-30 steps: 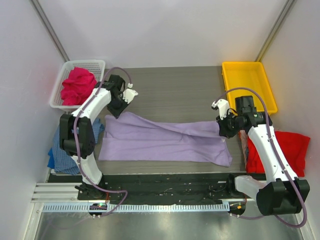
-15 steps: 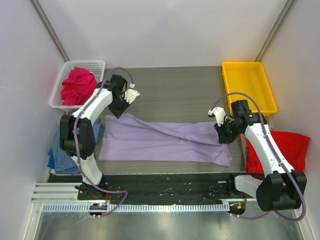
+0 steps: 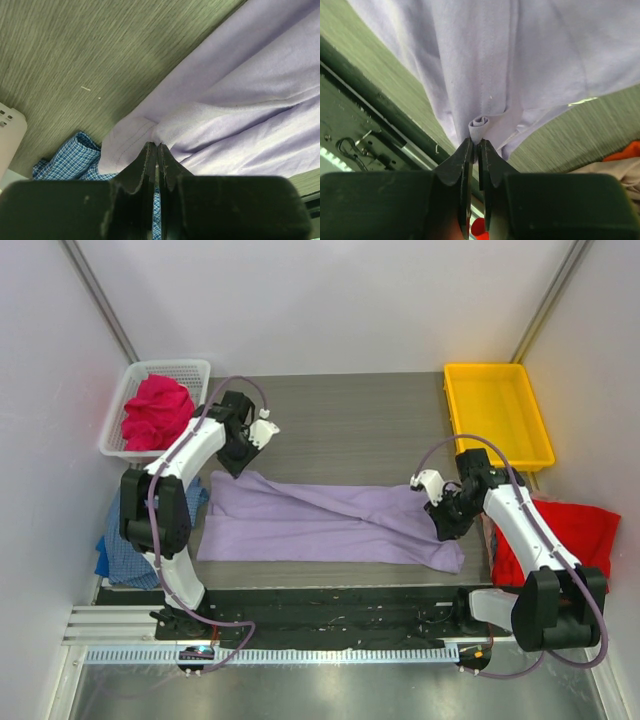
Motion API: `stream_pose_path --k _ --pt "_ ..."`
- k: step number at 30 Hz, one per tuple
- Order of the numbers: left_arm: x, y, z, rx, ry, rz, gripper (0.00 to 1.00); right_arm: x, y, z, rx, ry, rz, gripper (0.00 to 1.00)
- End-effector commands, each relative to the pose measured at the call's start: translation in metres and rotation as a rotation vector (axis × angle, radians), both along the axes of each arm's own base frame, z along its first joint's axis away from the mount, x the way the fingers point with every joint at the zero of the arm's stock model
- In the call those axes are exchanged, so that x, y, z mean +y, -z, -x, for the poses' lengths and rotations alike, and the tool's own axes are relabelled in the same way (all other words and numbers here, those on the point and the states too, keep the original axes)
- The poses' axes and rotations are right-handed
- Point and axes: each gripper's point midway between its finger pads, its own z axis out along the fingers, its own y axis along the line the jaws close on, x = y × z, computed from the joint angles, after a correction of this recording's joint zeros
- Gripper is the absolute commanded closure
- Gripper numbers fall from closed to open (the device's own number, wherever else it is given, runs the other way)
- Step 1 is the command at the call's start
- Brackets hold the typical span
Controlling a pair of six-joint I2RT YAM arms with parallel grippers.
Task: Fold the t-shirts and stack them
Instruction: Fold the other side of the tshirt into a rectangle
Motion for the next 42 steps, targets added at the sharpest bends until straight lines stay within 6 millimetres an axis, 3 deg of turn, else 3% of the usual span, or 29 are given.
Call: stream_pose_path --k 1,9,12,14,18,26,33,39,42 --pt "0.008 0.010 0.005 0.017 -0.008 -0.052 0.92 0.002 0.005 0.018 0.069 -0.088 -0.010 0.84" --pt "0.010 0.019 0.008 0.030 0.004 -0.087 0.91 0.001 0.011 0.038 0.157 -0.180 -0.004 0.83" --pt "0.010 0.021 0.006 0.027 0.006 -0.101 0.92 0.000 0.012 0.046 0.180 -0.211 -0.003 0.74" --pt "0.010 0.021 0.007 0.027 0.010 -0.111 0.92 -0.001 0.011 0.053 0.199 -0.242 -0.004 0.62" --pt "0.008 0.022 0.006 0.025 0.015 -0.116 0.92 -0.002 0.009 0.056 0.197 -0.256 -0.003 0.55" --pt "0.005 0.024 0.007 0.026 0.015 -0.118 0.92 0.004 0.005 0.009 0.071 -0.212 0.004 0.49" --pt "0.006 0.030 0.008 0.005 0.024 -0.115 0.92 0.022 0.012 -0.060 -0.031 -0.132 -0.050 0.44" --pt "0.005 0.034 0.008 -0.004 0.028 -0.105 0.93 0.041 0.031 -0.082 -0.009 -0.129 -0.080 0.39" --pt "0.005 0.034 0.007 -0.006 0.032 -0.107 0.93 0.049 0.039 -0.083 0.014 -0.139 -0.085 0.40"
